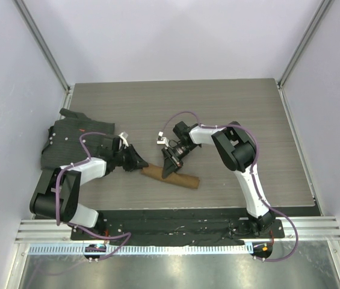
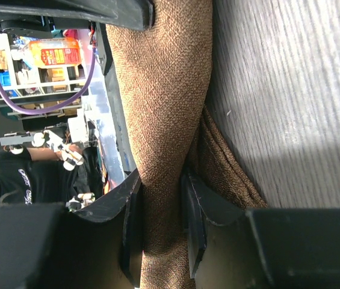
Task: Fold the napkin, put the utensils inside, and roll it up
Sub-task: Roll the napkin with the utensil
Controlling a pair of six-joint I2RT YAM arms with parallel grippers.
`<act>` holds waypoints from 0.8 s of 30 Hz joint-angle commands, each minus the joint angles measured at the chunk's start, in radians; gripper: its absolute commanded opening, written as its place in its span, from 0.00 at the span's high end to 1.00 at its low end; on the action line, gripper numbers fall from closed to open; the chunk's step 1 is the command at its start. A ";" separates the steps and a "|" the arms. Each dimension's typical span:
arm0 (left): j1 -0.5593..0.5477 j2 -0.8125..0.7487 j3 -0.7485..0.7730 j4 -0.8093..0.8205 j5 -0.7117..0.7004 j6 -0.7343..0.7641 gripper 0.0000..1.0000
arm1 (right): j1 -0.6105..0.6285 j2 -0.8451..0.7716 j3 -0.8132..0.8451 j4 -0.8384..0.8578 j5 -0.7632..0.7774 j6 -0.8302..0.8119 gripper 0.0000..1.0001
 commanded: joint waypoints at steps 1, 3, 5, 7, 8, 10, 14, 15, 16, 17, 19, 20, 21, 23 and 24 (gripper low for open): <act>-0.004 0.005 0.000 0.020 0.012 -0.004 0.86 | -0.010 0.017 0.012 0.001 0.098 -0.012 0.67; -0.004 0.005 0.006 0.005 0.011 0.000 0.89 | -0.013 0.014 0.012 0.001 0.112 -0.009 0.67; -0.004 0.006 0.011 -0.004 0.009 0.003 0.94 | -0.013 0.009 0.015 0.001 0.124 -0.006 0.67; -0.006 0.009 0.014 -0.007 0.008 0.008 0.99 | -0.015 0.000 0.019 0.001 0.148 0.000 0.66; -0.004 0.011 0.015 -0.009 0.009 0.008 1.00 | -0.013 -0.009 0.021 0.001 0.162 0.004 0.65; -0.004 0.019 0.021 -0.019 0.011 0.015 1.00 | -0.015 -0.044 0.029 0.001 0.213 0.012 0.60; -0.004 0.046 0.044 -0.047 0.011 0.035 1.00 | -0.013 -0.123 0.044 0.001 0.325 0.024 0.47; -0.004 0.052 0.048 -0.068 0.011 0.040 1.00 | -0.015 -0.156 0.046 0.003 0.348 0.028 0.44; -0.006 0.061 0.052 -0.076 0.009 0.046 1.00 | -0.015 -0.173 0.044 0.007 0.394 0.031 0.41; -0.004 0.066 0.060 -0.082 0.005 0.048 1.00 | -0.012 -0.193 0.041 0.023 0.420 0.037 0.38; -0.004 0.078 0.067 -0.102 -0.001 0.052 1.00 | -0.004 -0.263 0.009 0.076 0.504 0.038 0.36; -0.004 0.081 0.074 -0.107 -0.012 0.052 1.00 | 0.004 -0.293 -0.011 0.104 0.532 0.037 0.34; -0.004 0.085 0.080 -0.115 -0.015 0.052 1.00 | 0.008 -0.319 -0.058 0.133 0.562 0.037 0.32; -0.006 0.103 0.089 -0.131 -0.020 0.052 1.00 | 0.042 -0.400 -0.109 0.216 0.677 0.031 0.31; -0.004 0.111 0.100 -0.138 -0.021 0.052 1.00 | 0.062 -0.432 -0.166 0.243 0.726 0.008 0.29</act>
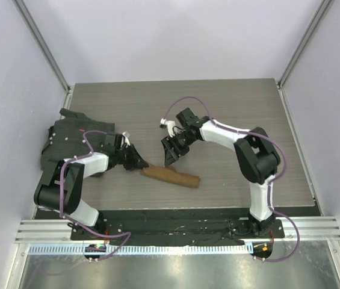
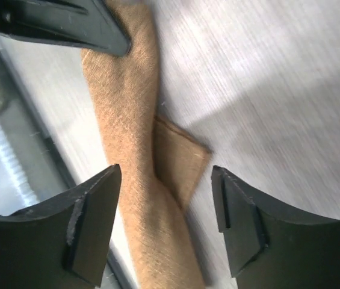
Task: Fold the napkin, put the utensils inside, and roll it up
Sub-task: Roll the napkin with the utensil
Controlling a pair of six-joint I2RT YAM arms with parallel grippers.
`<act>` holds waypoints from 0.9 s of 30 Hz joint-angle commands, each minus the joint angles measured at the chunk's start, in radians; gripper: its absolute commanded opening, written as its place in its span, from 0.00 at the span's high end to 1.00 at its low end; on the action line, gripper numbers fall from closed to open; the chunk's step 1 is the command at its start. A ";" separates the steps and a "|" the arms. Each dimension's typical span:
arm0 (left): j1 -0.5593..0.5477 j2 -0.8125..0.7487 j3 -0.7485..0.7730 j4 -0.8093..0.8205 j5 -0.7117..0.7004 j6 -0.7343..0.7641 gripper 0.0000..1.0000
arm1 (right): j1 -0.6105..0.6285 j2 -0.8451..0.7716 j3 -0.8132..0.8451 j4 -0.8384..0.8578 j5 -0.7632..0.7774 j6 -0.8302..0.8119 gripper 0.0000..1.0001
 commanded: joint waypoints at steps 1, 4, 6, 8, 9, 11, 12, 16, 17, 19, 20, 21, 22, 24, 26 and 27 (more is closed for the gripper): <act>-0.004 0.038 0.038 -0.085 -0.027 0.036 1.00 | 0.076 -0.181 -0.134 0.181 0.298 -0.056 0.28; -0.004 0.055 0.056 -0.100 -0.030 0.039 1.00 | 0.177 -0.267 -0.241 0.315 0.490 -0.128 0.25; -0.004 0.064 0.067 -0.117 -0.038 0.044 1.00 | 0.248 -0.296 -0.290 0.349 0.584 -0.168 0.23; -0.004 0.073 0.073 -0.129 -0.039 0.047 1.00 | 0.300 -0.301 -0.315 0.376 0.631 -0.188 0.22; -0.002 0.077 0.077 -0.131 -0.039 0.049 1.00 | 0.312 -0.296 -0.318 0.383 0.668 -0.201 0.21; -0.004 0.083 0.082 -0.131 -0.038 0.049 1.00 | 0.329 -0.287 -0.319 0.384 0.682 -0.222 0.21; -0.002 0.086 0.084 -0.134 -0.035 0.049 1.00 | 0.335 -0.273 -0.319 0.383 0.678 -0.225 0.21; -0.002 0.087 0.096 -0.134 -0.030 0.050 1.00 | 0.337 -0.224 -0.304 0.366 0.685 -0.230 0.21; -0.002 0.087 0.096 -0.136 -0.029 0.050 1.00 | 0.337 -0.215 -0.293 0.361 0.685 -0.231 0.23; -0.002 0.084 0.099 -0.134 -0.024 0.052 1.00 | 0.337 -0.184 -0.284 0.351 0.685 -0.231 0.25; -0.002 0.083 0.103 -0.134 -0.021 0.053 1.00 | 0.335 -0.175 -0.272 0.343 0.682 -0.231 0.28; -0.002 0.084 0.105 -0.134 -0.021 0.053 1.00 | 0.335 -0.161 -0.264 0.335 0.676 -0.231 0.30; -0.002 0.080 0.107 -0.136 -0.021 0.053 1.00 | 0.332 -0.142 -0.257 0.312 0.661 -0.230 0.33; -0.002 0.075 0.113 -0.140 -0.035 0.049 0.96 | 0.326 -0.129 -0.244 0.301 0.636 -0.218 0.44; -0.004 0.054 0.117 -0.159 -0.065 0.047 0.84 | 0.308 -0.123 -0.238 0.288 0.578 -0.202 0.51; -0.002 0.044 0.122 -0.168 -0.081 0.049 0.74 | 0.298 -0.123 -0.237 0.281 0.548 -0.187 0.57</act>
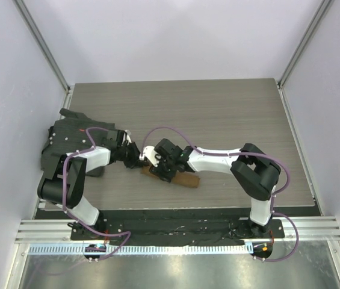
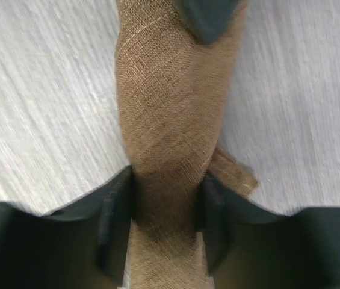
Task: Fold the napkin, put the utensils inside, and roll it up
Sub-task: Roll the napkin with the utensil
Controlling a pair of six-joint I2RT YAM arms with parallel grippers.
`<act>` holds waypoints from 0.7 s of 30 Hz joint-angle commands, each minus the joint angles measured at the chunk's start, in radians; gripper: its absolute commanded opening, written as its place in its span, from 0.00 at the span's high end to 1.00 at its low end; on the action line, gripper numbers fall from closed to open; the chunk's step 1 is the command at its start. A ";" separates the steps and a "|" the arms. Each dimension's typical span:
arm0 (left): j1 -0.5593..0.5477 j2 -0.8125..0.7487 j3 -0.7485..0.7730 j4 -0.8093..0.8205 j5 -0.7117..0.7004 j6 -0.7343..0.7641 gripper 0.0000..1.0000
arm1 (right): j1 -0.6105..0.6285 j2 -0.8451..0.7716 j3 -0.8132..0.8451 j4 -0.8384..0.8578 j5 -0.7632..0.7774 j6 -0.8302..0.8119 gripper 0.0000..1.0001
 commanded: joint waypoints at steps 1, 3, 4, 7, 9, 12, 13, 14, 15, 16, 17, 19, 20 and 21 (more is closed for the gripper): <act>-0.002 -0.040 0.027 -0.083 -0.098 0.032 0.68 | -0.048 0.030 0.032 -0.030 -0.074 0.027 0.59; 0.000 -0.086 0.030 -0.107 -0.151 0.046 0.52 | -0.082 0.035 0.043 -0.063 -0.189 0.053 0.63; 0.003 -0.102 0.030 -0.117 -0.170 0.051 0.47 | -0.097 0.038 0.049 -0.076 -0.233 0.060 0.64; 0.007 -0.158 0.024 -0.164 -0.230 0.070 0.36 | -0.164 0.077 0.086 -0.130 -0.439 0.105 0.67; 0.007 -0.195 0.013 -0.180 -0.251 0.077 0.34 | -0.212 0.120 0.112 -0.148 -0.574 0.123 0.67; 0.009 -0.240 -0.022 -0.157 -0.253 0.081 0.33 | -0.260 0.192 0.155 -0.179 -0.721 0.162 0.69; 0.009 -0.249 -0.045 -0.144 -0.230 0.083 0.33 | -0.266 0.206 0.168 -0.185 -0.746 0.175 0.69; 0.007 -0.258 -0.059 -0.126 -0.218 0.083 0.34 | -0.272 0.222 0.190 -0.185 -0.777 0.185 0.69; 0.009 -0.276 -0.070 -0.088 -0.199 0.083 0.34 | -0.286 0.254 0.204 -0.199 -0.801 0.189 0.69; 0.009 -0.284 -0.082 -0.066 -0.175 0.077 0.34 | -0.290 0.266 0.213 -0.200 -0.839 0.198 0.69; 0.007 -0.293 -0.102 -0.049 -0.162 0.072 0.35 | -0.296 0.281 0.231 -0.202 -0.858 0.220 0.69; 0.007 -0.307 -0.119 0.003 -0.147 0.061 0.36 | -0.313 0.324 0.245 -0.202 -0.922 0.238 0.69; 0.009 -0.310 -0.131 0.020 -0.132 0.057 0.36 | -0.319 0.337 0.256 -0.203 -0.938 0.255 0.69; 0.009 -0.310 -0.137 0.035 -0.124 0.055 0.36 | -0.324 0.350 0.261 -0.205 -0.953 0.264 0.69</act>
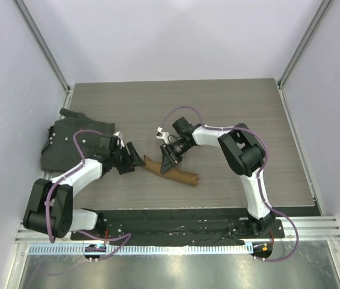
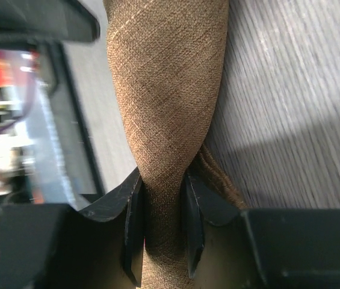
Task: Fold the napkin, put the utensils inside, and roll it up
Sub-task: Roll the napkin with the utensil
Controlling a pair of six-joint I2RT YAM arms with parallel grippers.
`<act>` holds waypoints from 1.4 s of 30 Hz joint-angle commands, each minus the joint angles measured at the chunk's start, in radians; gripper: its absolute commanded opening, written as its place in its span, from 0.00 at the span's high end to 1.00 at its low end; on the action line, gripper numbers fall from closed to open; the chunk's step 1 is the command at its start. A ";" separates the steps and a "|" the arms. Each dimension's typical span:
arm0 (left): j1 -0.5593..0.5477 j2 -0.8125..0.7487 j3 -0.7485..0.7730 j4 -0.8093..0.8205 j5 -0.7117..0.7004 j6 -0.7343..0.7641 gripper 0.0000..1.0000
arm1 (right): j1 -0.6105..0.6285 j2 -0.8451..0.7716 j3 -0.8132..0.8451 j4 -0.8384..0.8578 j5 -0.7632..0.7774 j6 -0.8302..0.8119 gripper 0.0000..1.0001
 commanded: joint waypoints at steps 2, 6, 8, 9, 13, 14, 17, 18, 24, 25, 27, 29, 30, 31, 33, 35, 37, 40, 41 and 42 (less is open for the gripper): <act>0.004 -0.026 -0.033 0.163 0.072 -0.004 0.36 | -0.020 0.103 0.042 -0.037 -0.170 0.073 0.69; 0.004 -0.012 -0.045 0.233 0.096 -0.012 0.37 | -0.028 0.149 0.050 -0.058 -0.211 0.073 0.69; 0.002 0.007 -0.048 0.270 0.106 -0.015 0.37 | -0.029 0.163 0.050 -0.061 -0.214 0.073 0.69; 0.002 0.014 -0.051 0.287 0.110 -0.024 0.37 | -0.031 0.166 0.052 -0.061 -0.212 0.073 0.69; 0.002 0.060 -0.077 0.377 0.150 -0.058 0.41 | -0.031 0.175 0.053 -0.063 -0.204 0.073 0.69; 0.002 0.070 -0.079 0.391 0.161 -0.064 0.42 | -0.032 0.178 0.055 -0.064 -0.201 0.073 0.69; 0.002 0.100 -0.100 0.443 0.198 -0.096 0.50 | -0.036 0.178 0.052 -0.066 -0.192 0.073 0.69; 0.002 0.103 -0.105 0.456 0.201 -0.099 0.53 | -0.040 0.179 0.050 -0.067 -0.188 0.073 0.69; 0.002 0.103 -0.119 0.467 0.207 -0.110 0.66 | -0.043 0.186 0.059 -0.066 -0.163 0.104 0.68; 0.002 0.112 -0.117 0.473 0.212 -0.112 0.68 | -0.045 0.186 0.064 -0.066 -0.159 0.106 0.68; 0.002 0.121 -0.116 0.476 0.227 -0.116 0.78 | -0.048 0.183 0.070 -0.067 -0.142 0.113 0.66; 0.002 0.130 -0.112 0.473 0.235 -0.116 0.88 | -0.052 0.172 0.076 -0.066 -0.120 0.121 0.64; 0.002 0.132 -0.106 0.468 0.238 -0.116 0.90 | -0.054 0.167 0.079 -0.066 -0.114 0.127 0.63; 0.002 0.132 -0.103 0.465 0.241 -0.115 0.92 | -0.057 0.161 0.082 -0.066 -0.108 0.133 0.60; 0.002 0.127 -0.100 0.450 0.235 -0.112 0.99 | -0.062 0.135 0.084 -0.067 -0.080 0.138 0.56; 0.002 0.127 -0.086 0.416 0.225 -0.106 1.00 | -0.063 0.112 0.085 -0.070 -0.060 0.139 0.48; 0.001 0.133 -0.064 0.384 0.212 -0.095 1.00 | -0.063 0.062 0.082 -0.073 -0.016 0.133 0.44; 0.004 0.152 -0.030 0.293 0.190 -0.080 1.00 | -0.062 -0.033 0.072 -0.072 0.094 0.116 0.36; 0.004 0.156 -0.010 0.275 0.189 -0.078 1.00 | -0.062 -0.061 0.065 -0.070 0.131 0.097 0.31; 0.004 0.165 -0.001 0.240 0.186 -0.076 1.00 | -0.059 -0.089 0.056 -0.051 0.177 0.083 0.29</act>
